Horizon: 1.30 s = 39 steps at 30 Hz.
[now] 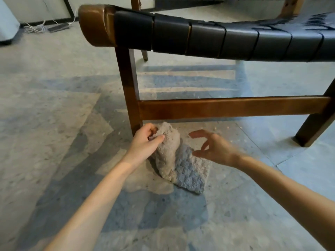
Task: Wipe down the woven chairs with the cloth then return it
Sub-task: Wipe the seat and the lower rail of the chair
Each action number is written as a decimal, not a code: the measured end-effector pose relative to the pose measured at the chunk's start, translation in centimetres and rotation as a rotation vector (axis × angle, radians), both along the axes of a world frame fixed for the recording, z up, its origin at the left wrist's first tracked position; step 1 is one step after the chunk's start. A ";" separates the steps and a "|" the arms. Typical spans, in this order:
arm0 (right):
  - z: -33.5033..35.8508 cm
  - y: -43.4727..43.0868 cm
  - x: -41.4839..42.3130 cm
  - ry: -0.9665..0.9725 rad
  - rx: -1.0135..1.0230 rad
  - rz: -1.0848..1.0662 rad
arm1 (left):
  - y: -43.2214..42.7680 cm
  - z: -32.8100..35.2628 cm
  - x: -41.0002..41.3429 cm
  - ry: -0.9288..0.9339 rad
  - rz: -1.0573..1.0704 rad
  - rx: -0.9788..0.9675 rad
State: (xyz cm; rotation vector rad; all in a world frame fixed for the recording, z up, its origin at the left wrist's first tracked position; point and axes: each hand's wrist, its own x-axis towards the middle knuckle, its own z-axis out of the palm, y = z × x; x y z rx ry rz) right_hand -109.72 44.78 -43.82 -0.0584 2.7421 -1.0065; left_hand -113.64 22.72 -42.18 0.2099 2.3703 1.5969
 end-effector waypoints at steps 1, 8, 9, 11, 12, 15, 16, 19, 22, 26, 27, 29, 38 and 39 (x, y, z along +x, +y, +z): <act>-0.5 -0.1 0.3 -0.027 -0.024 0.005 | 0.0 0.0 0.0 -0.002 0.008 0.035; -2.4 -1.0 0.5 0.017 -0.037 -0.007 | 0.3 0.0 0.4 -0.080 -0.038 0.262; -2.5 -1.0 0.4 0.046 -0.015 -0.015 | 0.4 0.1 0.4 -0.073 -0.040 0.279; -2.5 -0.8 0.4 0.072 0.051 -0.034 | 0.2 0.3 0.2 -0.025 -0.031 0.287; -2.5 -0.6 0.5 0.078 0.101 -0.037 | -0.1 0.4 0.1 0.015 -0.023 0.280; -2.0 0.2 1.3 0.173 0.250 -0.084 | -0.8 0.6 -0.1 0.219 0.004 0.120; -1.4 0.4 1.7 0.252 0.284 -0.132 | -1.1 0.6 -0.1 0.311 0.041 0.020; 0.8 0.8 2.4 0.505 0.391 -0.292 | -1.8 0.3 -0.4 0.488 0.225 -0.129; 3.4 0.5 2.8 0.602 0.163 -0.376 | -1.9 0.9 -0.1 0.607 0.380 -0.149; 6.6 -0.5 2.1 0.635 -0.352 -0.417 | -1.5 2.3 -0.4 0.607 0.494 -0.125; 7.3 -0.7 1.5 0.627 -0.446 -0.416 | -1.3 2.7 -0.7 0.529 0.492 -0.024; 8.0 -1.0 -0.1 0.569 -0.544 -0.403 | -0.5 4.1 -1.3 0.302 0.454 0.262; 6.1 -1.3 -6.6 0.256 0.185 0.020 | 1.3 2.8 -3.6 0.454 0.003 -0.475; 5.7 -1.4 -7.3 0.252 0.270 0.037 | 1.1 2.6 -3.8 0.540 -0.025 -0.636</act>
